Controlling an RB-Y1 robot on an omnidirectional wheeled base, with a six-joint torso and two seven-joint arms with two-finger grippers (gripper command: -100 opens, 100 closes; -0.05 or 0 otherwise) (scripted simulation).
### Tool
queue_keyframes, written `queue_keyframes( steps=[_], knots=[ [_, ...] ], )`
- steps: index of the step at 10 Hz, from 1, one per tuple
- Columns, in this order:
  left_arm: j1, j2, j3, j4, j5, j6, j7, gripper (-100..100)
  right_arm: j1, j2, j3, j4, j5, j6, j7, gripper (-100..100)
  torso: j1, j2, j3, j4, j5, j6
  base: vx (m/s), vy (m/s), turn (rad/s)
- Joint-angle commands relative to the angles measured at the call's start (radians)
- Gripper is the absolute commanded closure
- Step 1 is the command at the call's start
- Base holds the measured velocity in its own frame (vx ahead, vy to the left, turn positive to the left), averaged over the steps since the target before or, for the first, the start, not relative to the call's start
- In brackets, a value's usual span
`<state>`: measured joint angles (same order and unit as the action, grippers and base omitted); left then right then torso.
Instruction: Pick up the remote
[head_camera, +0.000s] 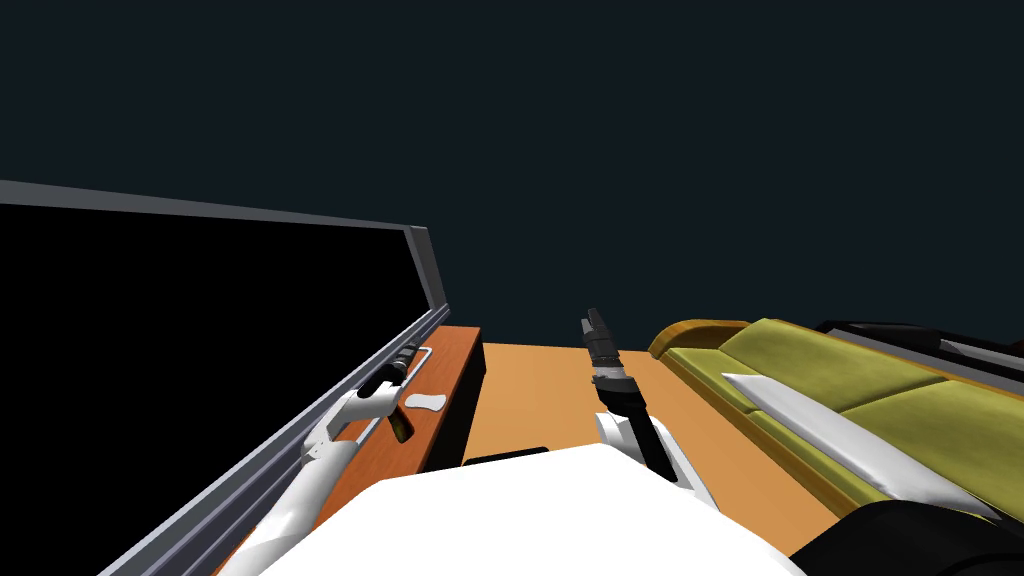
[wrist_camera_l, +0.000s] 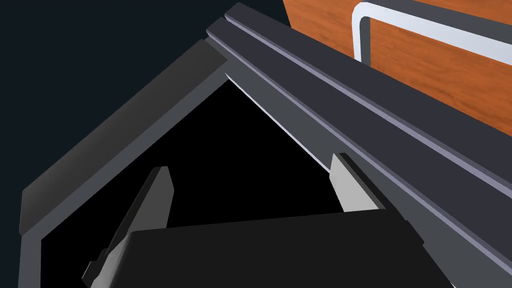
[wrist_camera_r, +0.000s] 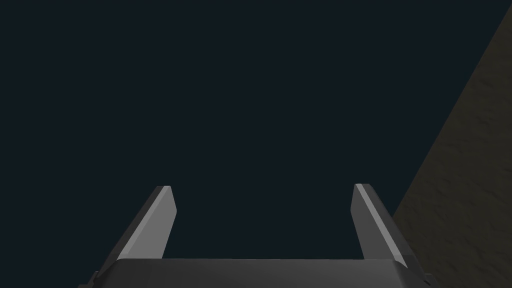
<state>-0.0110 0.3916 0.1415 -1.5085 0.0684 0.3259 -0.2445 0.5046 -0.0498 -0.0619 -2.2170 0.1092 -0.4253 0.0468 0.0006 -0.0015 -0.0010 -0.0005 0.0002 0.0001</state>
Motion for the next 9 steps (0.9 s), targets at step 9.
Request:
queue_keyframes(
  steps=[9],
  knots=[
    [-0.088, 0.018, 0.019, 0.245, 0.091, 0.216, -0.078, -100, 0.000, 0.000, 0.000, 0.000, 0.000, 0.000, 0.000, 0, 0.000, 0.000, 0.000, 0.000, 0.000, 0.000, 0.029, 0.010, -0.020]
  ],
)
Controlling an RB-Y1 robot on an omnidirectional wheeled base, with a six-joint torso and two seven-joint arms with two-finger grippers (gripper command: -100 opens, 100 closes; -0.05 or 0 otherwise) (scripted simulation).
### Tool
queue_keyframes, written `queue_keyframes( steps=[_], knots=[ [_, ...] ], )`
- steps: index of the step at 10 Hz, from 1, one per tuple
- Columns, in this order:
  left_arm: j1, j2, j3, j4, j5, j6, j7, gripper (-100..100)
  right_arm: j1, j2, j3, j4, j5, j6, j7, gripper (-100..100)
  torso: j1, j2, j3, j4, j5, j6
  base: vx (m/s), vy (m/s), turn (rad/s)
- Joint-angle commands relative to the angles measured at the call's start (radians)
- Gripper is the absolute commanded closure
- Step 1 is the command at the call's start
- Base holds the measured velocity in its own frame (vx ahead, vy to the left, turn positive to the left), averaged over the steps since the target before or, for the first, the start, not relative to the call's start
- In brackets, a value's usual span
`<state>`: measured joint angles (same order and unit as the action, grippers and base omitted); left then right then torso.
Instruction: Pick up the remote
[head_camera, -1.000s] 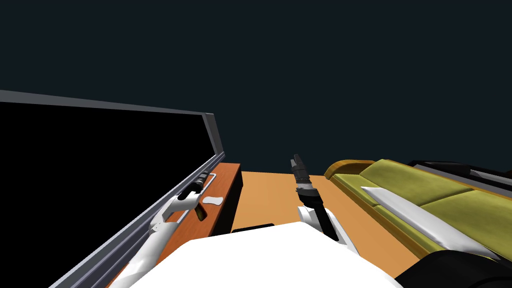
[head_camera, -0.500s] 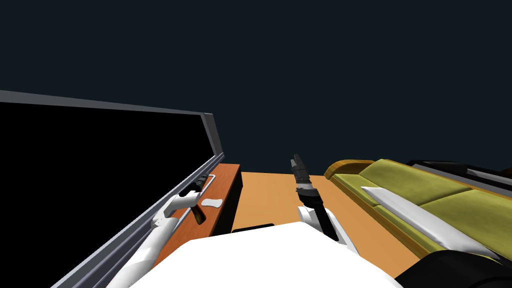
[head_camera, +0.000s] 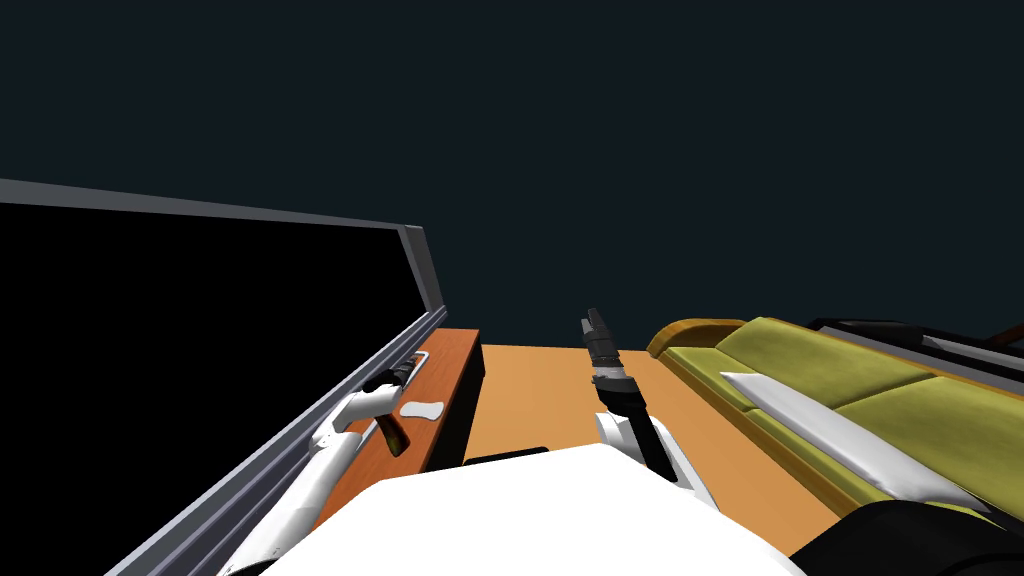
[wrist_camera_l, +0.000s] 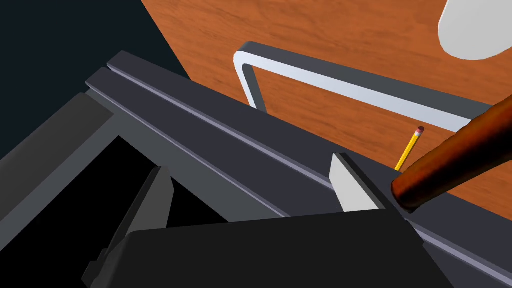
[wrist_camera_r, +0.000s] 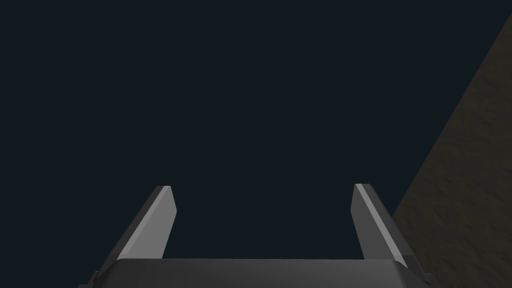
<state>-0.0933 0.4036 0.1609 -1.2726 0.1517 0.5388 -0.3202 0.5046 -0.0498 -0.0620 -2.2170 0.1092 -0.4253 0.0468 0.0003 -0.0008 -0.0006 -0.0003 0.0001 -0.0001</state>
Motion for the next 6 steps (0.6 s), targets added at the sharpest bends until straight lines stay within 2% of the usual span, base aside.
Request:
queue_keyframes(
  steps=[1, 2, 3, 4, 5, 6],
  knots=[
    [-0.026, 0.007, 0.003, 0.050, 0.030, 0.050, -0.020, -100, 0.000, 0.000, 0.000, 0.000, 0.000, 0.000, 0.000, 0, 0.000, 0.000, 0.000, 0.000, 0.000, 0.000, 0.019, 0.008, -0.039],
    [-0.026, 0.007, 0.003, 0.069, 0.030, 0.053, -0.020, -100, 0.000, 0.000, 0.000, 0.000, 0.000, 0.000, 0.000, 0, 0.000, 0.000, 0.000, 0.000, 0.000, 0.000, 0.024, 0.010, -0.029],
    [-0.045, 0.006, 0.006, 0.117, 0.052, 0.091, -0.038, -100, 0.000, 0.000, 0.000, 0.000, 0.000, 0.000, 0.000, 0, 0.000, -0.001, 0.000, 0.000, 0.000, 0.000, 0.038, 0.017, -0.042],
    [-0.045, 0.006, 0.006, 0.127, 0.052, 0.100, -0.038, -100, 0.000, 0.000, 0.000, 0.000, 0.000, 0.000, 0.000, 0, 0.001, -0.001, -0.001, 0.000, 0.000, 0.000, 0.031, 0.014, -0.026],
    [-0.064, 0.006, 0.009, 0.169, 0.074, 0.135, -0.055, -100, 0.000, 0.000, 0.000, 0.000, 0.000, 0.000, 0.000, 0, 0.001, -0.001, -0.001, 0.000, 0.000, 0.000, 0.032, 0.011, -0.055],
    [-0.064, 0.006, 0.009, 0.185, 0.074, 0.147, -0.055, -100, 0.000, 0.000, 0.000, 0.000, 0.000, 0.000, 0.000, 0, 0.000, -0.001, -0.001, 0.000, 0.000, 0.000, 0.025, 0.009, -0.031]
  ],
)
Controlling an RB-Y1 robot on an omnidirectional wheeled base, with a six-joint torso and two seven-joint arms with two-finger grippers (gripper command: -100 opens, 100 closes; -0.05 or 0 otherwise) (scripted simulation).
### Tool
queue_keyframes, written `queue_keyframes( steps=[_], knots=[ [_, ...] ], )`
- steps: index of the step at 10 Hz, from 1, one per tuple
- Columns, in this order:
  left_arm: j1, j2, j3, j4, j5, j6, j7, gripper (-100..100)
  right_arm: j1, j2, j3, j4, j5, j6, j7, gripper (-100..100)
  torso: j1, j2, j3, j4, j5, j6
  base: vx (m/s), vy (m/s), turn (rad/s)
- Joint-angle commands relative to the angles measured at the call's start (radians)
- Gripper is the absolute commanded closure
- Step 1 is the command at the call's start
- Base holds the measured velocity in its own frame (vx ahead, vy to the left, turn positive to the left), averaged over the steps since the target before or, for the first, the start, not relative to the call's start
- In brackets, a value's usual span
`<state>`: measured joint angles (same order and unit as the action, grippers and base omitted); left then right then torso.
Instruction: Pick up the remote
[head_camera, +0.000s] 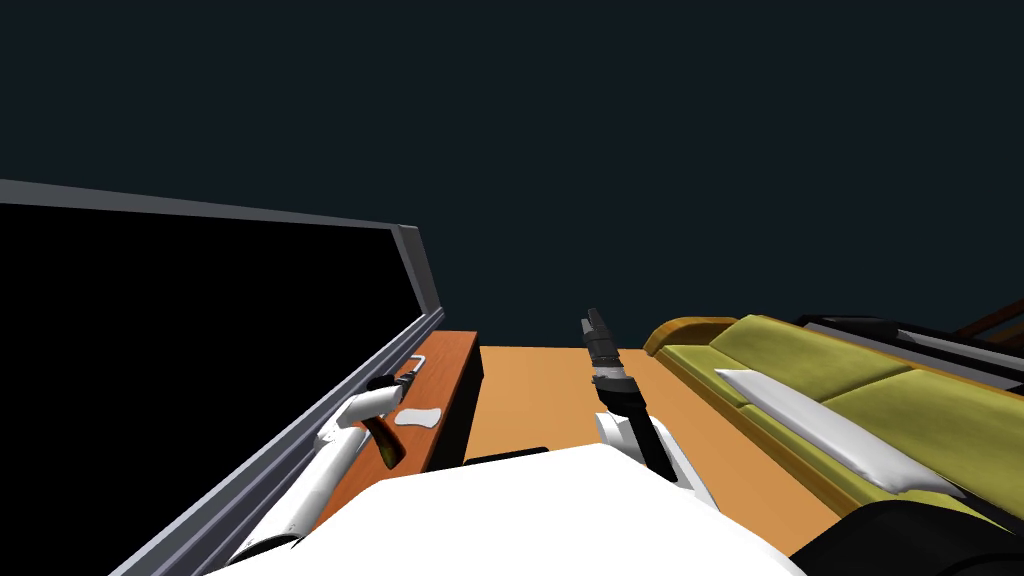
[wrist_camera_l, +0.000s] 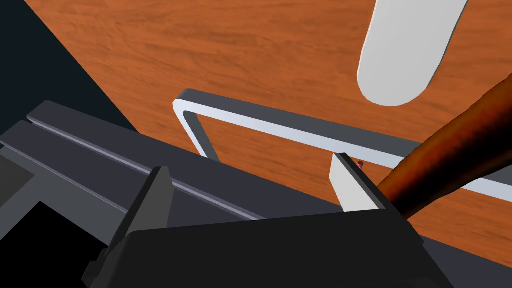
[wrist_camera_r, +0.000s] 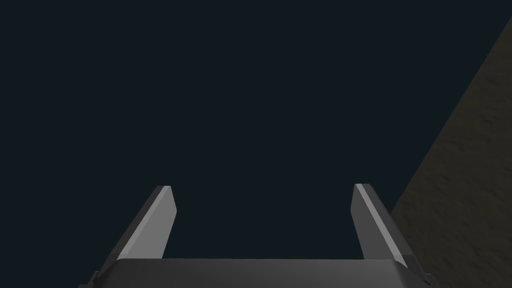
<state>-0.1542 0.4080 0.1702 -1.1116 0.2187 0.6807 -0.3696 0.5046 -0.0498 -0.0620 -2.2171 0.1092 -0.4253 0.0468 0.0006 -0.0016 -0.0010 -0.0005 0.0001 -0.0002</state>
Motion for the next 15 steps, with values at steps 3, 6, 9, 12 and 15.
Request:
queue_keyframes(
  steps=[3, 6, 9, 12, 15],
  knots=[
    [-0.021, 0.000, 0.002, 0.080, 0.029, 0.049, -0.023, -100, 0.000, 0.000, 0.000, 0.000, 0.000, 0.000, 0.000, 0, 0.000, 0.000, 0.000, 0.000, 0.000, 0.000, 0.025, 0.011, -0.023],
    [-0.053, -0.002, 0.007, 0.160, 0.071, 0.133, -0.054, -100, 0.000, 0.000, 0.000, 0.000, 0.000, 0.000, 0.000, 0, 0.000, 0.000, 0.000, 0.000, 0.000, 0.000, 0.025, 0.013, -0.045],
    [-0.081, -0.004, 0.011, 0.257, 0.109, 0.197, -0.082, -100, 0.000, 0.000, 0.000, 0.000, 0.000, 0.000, 0.000, 0, 0.000, 0.000, 0.000, 0.000, 0.000, 0.000, 0.030, 0.018, -0.053],
    [-0.093, -0.004, 0.012, 0.317, 0.126, 0.239, -0.095, -100, 0.000, 0.000, 0.000, 0.000, 0.000, 0.000, 0.000, 0, 0.000, 0.000, 0.000, 0.000, 0.000, 0.000, 0.026, 0.009, -0.019],
    [-0.121, 0.001, 0.016, 0.413, 0.166, 0.315, -0.124, -100, 0.000, 0.000, 0.000, 0.000, 0.000, 0.000, 0.000, 0, 0.001, -0.001, 0.000, 0.000, 0.000, 0.000, 0.042, 0.021, -0.063]
  ],
)
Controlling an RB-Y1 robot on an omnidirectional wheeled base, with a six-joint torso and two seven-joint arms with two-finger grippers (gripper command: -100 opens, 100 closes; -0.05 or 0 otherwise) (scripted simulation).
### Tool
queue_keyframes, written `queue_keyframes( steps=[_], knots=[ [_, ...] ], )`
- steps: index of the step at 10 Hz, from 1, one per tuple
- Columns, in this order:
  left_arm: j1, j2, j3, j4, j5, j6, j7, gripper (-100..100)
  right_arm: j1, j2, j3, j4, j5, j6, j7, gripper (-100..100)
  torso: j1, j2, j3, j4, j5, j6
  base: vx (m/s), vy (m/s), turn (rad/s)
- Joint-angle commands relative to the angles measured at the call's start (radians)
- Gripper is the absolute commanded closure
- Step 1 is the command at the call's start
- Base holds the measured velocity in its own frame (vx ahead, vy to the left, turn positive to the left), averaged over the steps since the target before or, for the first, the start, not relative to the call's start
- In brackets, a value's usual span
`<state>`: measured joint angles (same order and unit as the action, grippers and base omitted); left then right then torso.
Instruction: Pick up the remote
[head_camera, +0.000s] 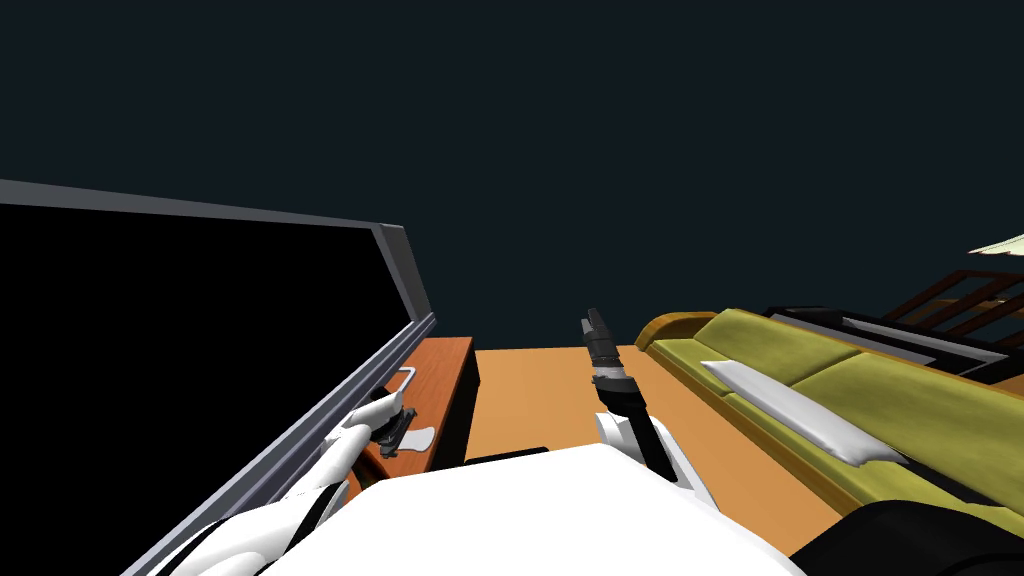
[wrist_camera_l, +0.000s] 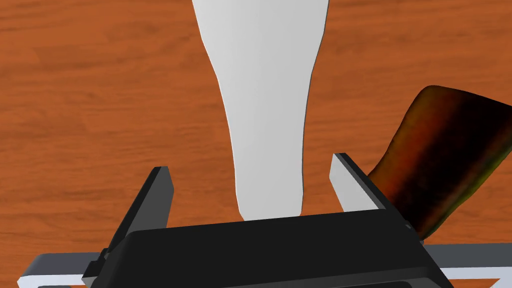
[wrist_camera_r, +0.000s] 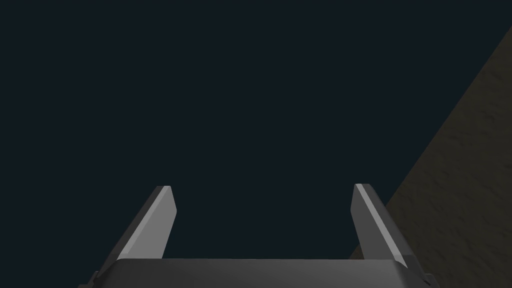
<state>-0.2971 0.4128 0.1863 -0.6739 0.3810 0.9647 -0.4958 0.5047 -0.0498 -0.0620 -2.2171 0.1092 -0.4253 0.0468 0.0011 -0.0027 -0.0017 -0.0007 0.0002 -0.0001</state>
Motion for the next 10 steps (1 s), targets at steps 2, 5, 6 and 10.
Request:
queue_keyframes(
  steps=[2, 5, 6, 10],
  knots=[
    [0.022, -0.004, 0.000, -0.024, 0.004, 0.031, 0.002, -100, 0.000, 0.000, 0.000, 0.000, 0.000, 0.000, 0.000, 0, -0.001, 0.001, 0.000, 0.000, 0.000, 0.000, 0.022, 0.007, -0.006],
    [0.011, -0.001, 0.001, 0.034, 0.028, 0.074, -0.016, -100, 0.000, 0.000, 0.000, 0.000, 0.000, 0.000, 0.000, 0, -0.001, 0.000, 0.000, 0.000, 0.000, 0.000, 0.048, 0.010, -0.048],
    [0.015, -0.003, 0.000, 0.021, 0.025, 0.078, -0.010, -100, 0.000, 0.000, 0.000, 0.000, 0.000, 0.000, 0.000, 0, -0.001, 0.000, 0.000, 0.000, 0.000, 0.000, 0.015, 0.003, 0.000],
    [0.028, -0.043, -0.013, 0.061, 0.008, 0.007, 0.010, -100, 0.000, 0.000, 0.000, 0.000, 0.000, 0.000, 0.000, 0, 0.002, 0.001, 0.001, 0.000, 0.000, 0.000, 0.012, 0.030, -0.027]
  ],
)
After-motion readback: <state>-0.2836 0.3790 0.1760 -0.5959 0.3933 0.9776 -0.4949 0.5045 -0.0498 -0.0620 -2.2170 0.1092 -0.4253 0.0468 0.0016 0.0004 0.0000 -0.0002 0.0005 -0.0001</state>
